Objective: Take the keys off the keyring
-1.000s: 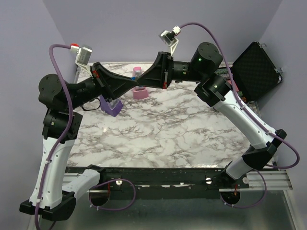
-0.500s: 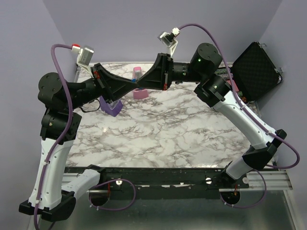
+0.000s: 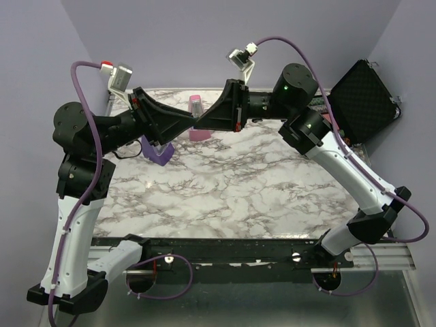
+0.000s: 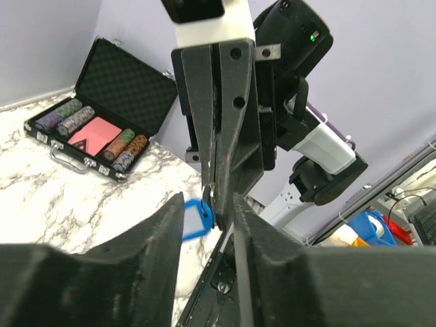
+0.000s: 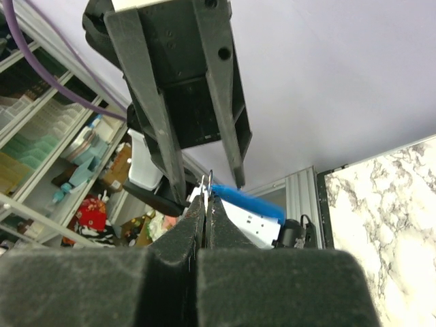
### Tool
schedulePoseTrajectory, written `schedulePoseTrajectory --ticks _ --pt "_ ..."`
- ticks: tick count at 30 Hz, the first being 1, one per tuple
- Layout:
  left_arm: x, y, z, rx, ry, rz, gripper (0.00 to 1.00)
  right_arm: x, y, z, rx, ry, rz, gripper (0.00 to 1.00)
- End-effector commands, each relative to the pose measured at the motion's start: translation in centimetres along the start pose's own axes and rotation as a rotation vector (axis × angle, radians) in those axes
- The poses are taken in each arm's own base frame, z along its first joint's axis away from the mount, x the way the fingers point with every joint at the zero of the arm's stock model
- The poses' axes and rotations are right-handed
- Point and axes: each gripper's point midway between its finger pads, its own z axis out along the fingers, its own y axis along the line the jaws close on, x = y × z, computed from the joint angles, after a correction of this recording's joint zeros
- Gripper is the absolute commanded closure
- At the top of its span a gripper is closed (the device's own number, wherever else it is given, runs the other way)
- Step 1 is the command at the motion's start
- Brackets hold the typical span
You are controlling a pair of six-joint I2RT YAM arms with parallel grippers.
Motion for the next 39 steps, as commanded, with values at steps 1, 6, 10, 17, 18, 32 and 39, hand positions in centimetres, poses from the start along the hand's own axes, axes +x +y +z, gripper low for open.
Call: schedulePoseTrajectory --ticks 1,6,10,17,18,32,39 --pt "-2.2 -2.0 -0.4 0.02 -0.067 0.061 0.55 0.8 1.3 -0.9 -0.021 0.03 -0.007 0.99" --pt "-2.5 -2.1 -0.4 0.019 -0.074 0.053 0.55 0.8 1.6 -1.1 -0.02 0.027 -0.008 0.99" --pt "-2.3 -1.9 -0.2 0.028 -0.062 0.036 0.64 0.7 1.8 -1.2 -0.022 0.023 -0.014 0.99" --pt "-1.5 -1.0 0.3 0.025 -0.022 -0.011 0.68 0.7 2.0 -1.3 -0.027 0.025 -0.017 0.99" --pt "-1.3 -1.0 0.4 0.032 -0.016 -0.019 0.7 0.7 1.9 -1.3 -0.024 0.025 -0.015 0.99" --pt "-0.6 -1.6 0.5 0.099 0.032 -0.026 0.77 0.6 1.7 -1.1 -0.026 0.027 -0.014 0.99" --pt "-0.4 -1.9 0.5 0.128 0.038 -0.037 0.78 0.7 1.5 -1.0 -0.026 0.032 -0.014 0.99"
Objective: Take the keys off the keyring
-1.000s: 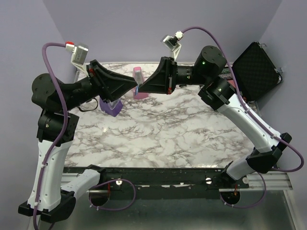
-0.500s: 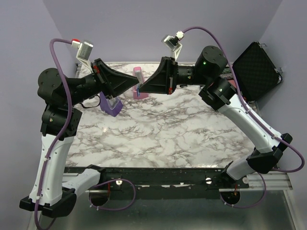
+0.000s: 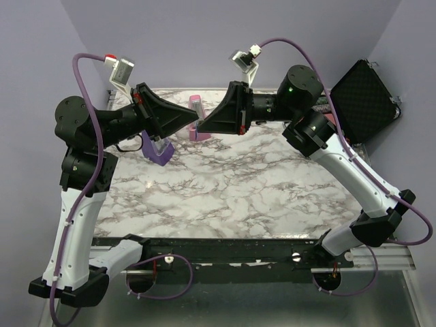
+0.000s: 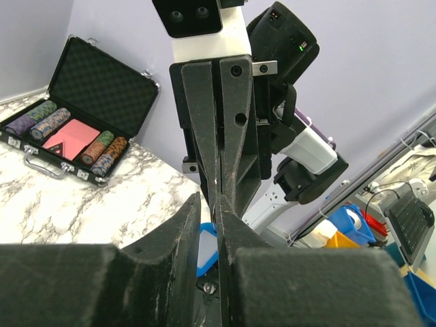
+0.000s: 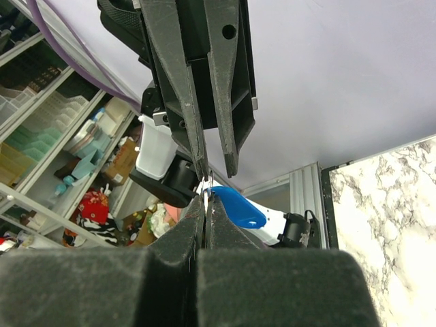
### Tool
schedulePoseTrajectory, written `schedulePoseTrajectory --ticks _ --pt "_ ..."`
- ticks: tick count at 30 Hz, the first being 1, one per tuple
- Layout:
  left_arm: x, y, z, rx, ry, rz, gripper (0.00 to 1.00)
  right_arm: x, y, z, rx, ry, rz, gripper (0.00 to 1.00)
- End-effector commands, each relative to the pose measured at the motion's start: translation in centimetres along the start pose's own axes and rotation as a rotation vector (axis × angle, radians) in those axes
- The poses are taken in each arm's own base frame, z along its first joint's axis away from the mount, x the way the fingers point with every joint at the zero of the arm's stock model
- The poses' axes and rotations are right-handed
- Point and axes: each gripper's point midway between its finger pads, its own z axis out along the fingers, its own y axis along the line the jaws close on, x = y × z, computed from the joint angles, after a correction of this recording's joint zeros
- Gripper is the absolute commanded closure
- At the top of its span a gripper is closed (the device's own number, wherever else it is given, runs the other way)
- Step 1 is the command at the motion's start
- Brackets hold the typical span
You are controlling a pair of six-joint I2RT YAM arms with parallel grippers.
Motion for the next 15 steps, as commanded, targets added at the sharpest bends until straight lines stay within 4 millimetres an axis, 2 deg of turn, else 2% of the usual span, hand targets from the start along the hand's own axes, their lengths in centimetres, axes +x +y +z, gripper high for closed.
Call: schedulePoseTrajectory --ticks 1,8,15 --pt "0.52 -0.86 -0.11 0.056 0.026 -0.003 0.78 0.23 0.34 -0.18 -0.011 0.016 -0.009 0.99" --pt "0.48 -0.99 -0.08 0.064 0.031 0.002 0.81 0.13 0.27 -0.04 -0.014 0.017 -0.01 0.99" --pt "0.69 -1.34 0.02 0.1 0.055 0.007 0.92 0.04 0.31 0.05 -0.02 0.02 -0.012 0.99"
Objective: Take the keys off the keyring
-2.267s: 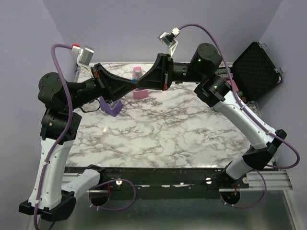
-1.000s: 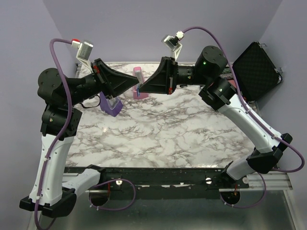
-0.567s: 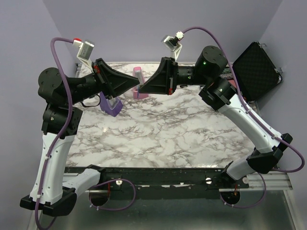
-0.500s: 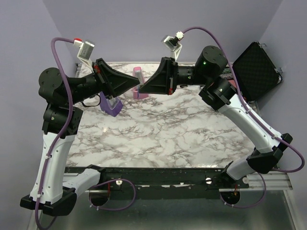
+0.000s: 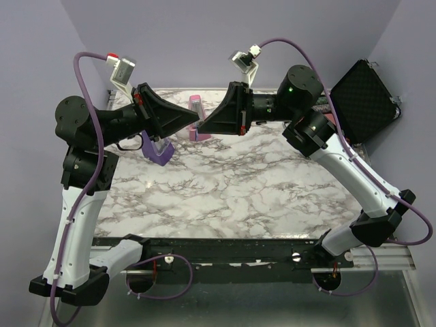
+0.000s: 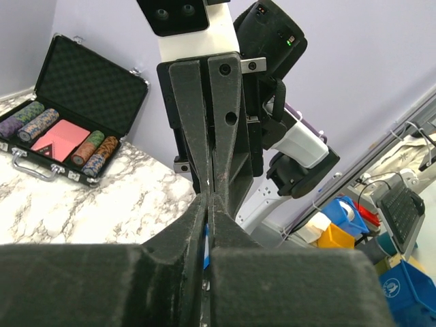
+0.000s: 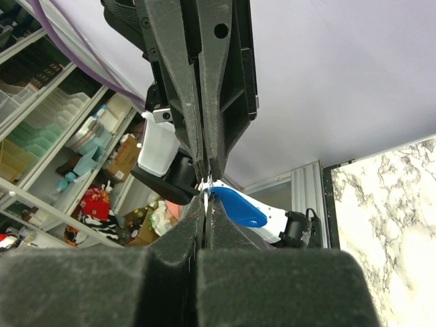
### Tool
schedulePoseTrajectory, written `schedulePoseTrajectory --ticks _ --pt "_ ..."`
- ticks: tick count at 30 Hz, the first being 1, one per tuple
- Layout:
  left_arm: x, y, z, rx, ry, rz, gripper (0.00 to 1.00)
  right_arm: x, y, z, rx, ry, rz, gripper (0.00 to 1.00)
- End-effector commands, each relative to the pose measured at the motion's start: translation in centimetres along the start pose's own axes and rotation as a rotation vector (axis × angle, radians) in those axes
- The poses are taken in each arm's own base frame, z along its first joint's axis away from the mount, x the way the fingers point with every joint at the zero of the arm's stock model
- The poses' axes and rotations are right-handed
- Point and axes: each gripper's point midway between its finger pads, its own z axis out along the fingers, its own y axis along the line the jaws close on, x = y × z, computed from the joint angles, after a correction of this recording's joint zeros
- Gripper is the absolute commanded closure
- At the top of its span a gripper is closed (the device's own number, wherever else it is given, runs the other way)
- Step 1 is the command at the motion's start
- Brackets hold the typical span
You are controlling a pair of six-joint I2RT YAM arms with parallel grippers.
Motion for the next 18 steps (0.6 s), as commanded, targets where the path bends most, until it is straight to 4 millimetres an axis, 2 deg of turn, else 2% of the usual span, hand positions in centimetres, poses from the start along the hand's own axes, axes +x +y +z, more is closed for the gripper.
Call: schedulePoseTrajectory --ticks 1,5,14,18 --pt "0.53 -0.95 -0.01 0.065 0.043 0.012 0.94 -0.1 0.1 0.13 -0.011 0.012 -0.01 0.99" --pt "0.65 -0.99 -0.09 0.066 0.045 0.014 1.0 -0.02 0.01 0.16 -0.011 0.014 -0.004 0.99" --pt "0.85 -0.78 -0.11 0.037 0.055 0.034 1.0 -0.02 0.05 0.11 -0.006 0.015 0.002 0.99" --pt "0.6 -0.61 -0.22 0.008 0.043 0.048 1.0 -0.02 0.17 -0.08 0.0 0.014 0.001 0.91"
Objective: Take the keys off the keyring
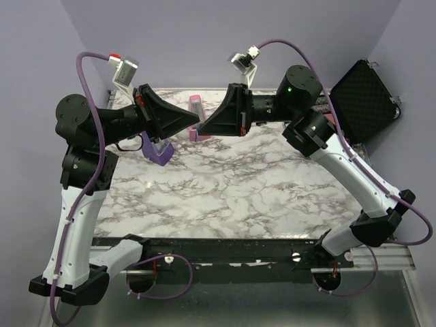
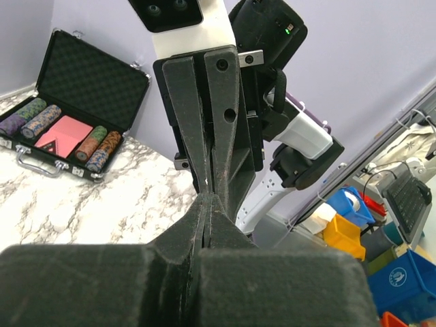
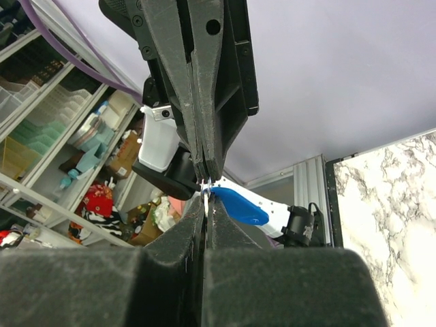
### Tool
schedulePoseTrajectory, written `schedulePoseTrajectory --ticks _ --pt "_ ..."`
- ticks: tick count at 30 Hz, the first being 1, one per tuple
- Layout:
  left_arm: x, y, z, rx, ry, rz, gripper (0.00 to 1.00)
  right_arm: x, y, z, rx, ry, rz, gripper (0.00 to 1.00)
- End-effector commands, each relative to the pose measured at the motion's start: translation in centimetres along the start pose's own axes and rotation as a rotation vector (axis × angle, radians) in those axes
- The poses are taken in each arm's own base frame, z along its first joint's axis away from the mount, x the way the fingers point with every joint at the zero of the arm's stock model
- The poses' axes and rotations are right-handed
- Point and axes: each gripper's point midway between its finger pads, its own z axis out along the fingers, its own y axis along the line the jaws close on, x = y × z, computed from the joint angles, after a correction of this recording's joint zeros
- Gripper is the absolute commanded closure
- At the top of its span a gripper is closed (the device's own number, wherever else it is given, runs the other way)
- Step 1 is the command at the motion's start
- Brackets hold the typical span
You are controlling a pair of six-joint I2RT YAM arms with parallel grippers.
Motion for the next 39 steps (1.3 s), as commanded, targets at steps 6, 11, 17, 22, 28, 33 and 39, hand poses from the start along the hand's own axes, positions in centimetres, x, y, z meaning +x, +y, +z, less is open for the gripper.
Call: schedulePoseTrajectory --ticks 6,11,17,22,28,33,39 --pt "0.0 -0.5 -0.3 -0.022 0.001 0.031 1.0 -0.3 0.4 -0.2 0.003 -0.006 -0.01 0.87" --pt "-0.3 -0.4 -0.3 -0.034 -0.006 0.032 1.0 -0.2 0.6 -0.4 0.005 -0.007 -0.005 0.78" --pt "-0.4 -0.3 -0.4 -0.052 -0.016 0.033 1.0 -0.1 0.6 -0.6 0.012 -0.012 -0.004 0.77" --pt "-0.5 -0.2 -0.5 -0.065 -0.025 0.035 1.0 0.1 0.8 -0.9 0.018 -0.018 -0.006 0.74" --pt "-0.6 -0.3 -0.4 -0.063 -0.026 0.038 1.0 -0.3 1.3 -1.0 0.015 -0.032 -0.009 0.73" --pt "-0.7 -0.4 -0.4 -0.055 -0.025 0.036 1.0 -0.3 1.1 -1.0 0.017 -0.034 -0.005 0.77" --pt "-0.6 -0.5 -0.4 -0.05 -0.021 0.039 1.0 -0.3 1.0 -1.0 0.022 -0.036 -0.004 0.87"
